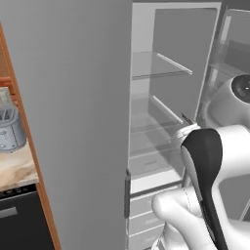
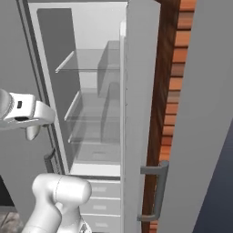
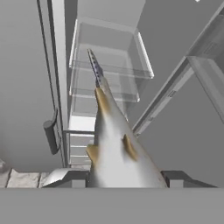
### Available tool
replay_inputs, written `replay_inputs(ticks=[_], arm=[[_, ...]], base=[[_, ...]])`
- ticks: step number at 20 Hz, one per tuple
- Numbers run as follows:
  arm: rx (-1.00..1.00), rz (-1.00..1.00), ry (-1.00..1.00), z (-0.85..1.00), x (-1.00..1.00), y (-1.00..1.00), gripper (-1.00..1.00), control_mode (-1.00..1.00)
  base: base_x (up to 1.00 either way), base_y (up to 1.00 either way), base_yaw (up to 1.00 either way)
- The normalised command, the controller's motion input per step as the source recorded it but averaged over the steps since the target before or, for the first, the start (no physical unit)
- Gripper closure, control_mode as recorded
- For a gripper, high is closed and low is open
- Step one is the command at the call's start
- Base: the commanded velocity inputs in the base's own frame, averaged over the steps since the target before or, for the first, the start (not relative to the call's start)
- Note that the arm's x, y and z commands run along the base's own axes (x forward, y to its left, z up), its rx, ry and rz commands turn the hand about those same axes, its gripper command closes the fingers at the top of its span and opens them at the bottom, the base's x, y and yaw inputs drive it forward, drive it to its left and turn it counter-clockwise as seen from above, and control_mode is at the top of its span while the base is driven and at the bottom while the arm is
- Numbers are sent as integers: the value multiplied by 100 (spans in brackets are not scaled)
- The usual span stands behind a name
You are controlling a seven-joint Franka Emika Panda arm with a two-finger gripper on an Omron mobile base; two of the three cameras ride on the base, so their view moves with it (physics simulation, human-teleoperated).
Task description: Gather the mushroom and lime from the fridge and place them on a tray on the dining counter. Then gather the chicken drumstick and fish from the fridge and place them on the other tray.
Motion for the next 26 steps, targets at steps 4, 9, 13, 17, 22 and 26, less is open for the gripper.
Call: replay_inputs(ticks=[4, 9, 13, 17, 22, 26], arm=[[0, 0, 0, 0, 0, 0, 100, 100], [0, 0, 0, 0, 0, 0, 100, 100], [0, 0, 0, 0, 0, 0, 100, 100], [0, 0, 0, 0, 0, 0, 100, 100], [0, 0, 0, 0, 0, 0, 100, 100], [0, 0, 0, 0, 0, 0, 100, 100]], base=[[-57, 89, 0], [-99, 100, 0], [-100, 100, 7], [-59, 100, 54], [-36, 81, 80], [-54, 51, 86]])
